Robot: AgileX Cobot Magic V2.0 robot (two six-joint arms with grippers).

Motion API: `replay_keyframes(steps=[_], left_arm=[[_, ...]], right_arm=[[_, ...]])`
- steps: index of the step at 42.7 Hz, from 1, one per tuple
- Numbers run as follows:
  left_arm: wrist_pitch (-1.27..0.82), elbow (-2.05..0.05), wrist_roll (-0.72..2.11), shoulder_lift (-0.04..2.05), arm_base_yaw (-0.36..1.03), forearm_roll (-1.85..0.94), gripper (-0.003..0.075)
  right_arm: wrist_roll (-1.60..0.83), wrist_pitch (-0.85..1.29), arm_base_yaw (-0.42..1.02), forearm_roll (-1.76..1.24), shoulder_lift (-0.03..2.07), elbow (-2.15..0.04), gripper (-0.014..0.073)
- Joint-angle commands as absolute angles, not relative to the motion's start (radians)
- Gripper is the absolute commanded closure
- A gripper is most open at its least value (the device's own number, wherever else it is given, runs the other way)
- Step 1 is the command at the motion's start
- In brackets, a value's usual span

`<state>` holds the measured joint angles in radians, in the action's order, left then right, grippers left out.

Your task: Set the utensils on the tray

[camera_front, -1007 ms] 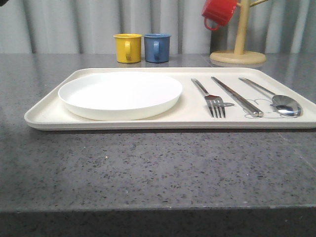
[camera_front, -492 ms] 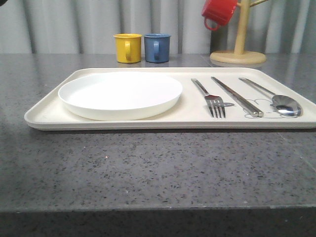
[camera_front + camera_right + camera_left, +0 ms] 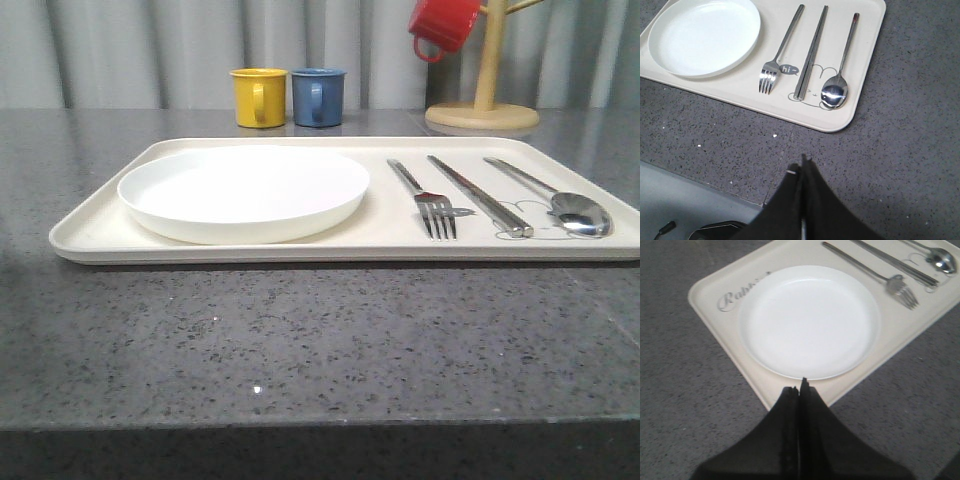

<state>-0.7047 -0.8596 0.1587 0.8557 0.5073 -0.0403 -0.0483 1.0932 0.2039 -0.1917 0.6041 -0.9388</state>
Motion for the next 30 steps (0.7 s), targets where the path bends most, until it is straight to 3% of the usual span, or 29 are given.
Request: replay_keyframes(steps=[1, 11, 23, 30], left_arm=[[-0.524, -0.783, 0.156, 0.772, 0.421, -0.04, 0.0741], [-0.241, -0.436, 0.156, 0.519, 0.238, -0.047, 0.0741], [0.051, -0.091, 0.156, 0.173, 0.149, -0.057, 0.0741], [0.14, 0.011, 0.156, 0.047, 0.113, -0.07, 0.0741]], right_arm=[[-0.048, 1.036, 0.203, -0.202, 0.608, -0.959, 0.066], [-0.048, 1.035, 0.203, -0.202, 0.608, -0.959, 0.066], [-0.048, 1.035, 0.203, -0.202, 0.608, -0.959, 0.066], [-0.048, 1.035, 0.203, -0.202, 0.608, -0.959, 0.066]])
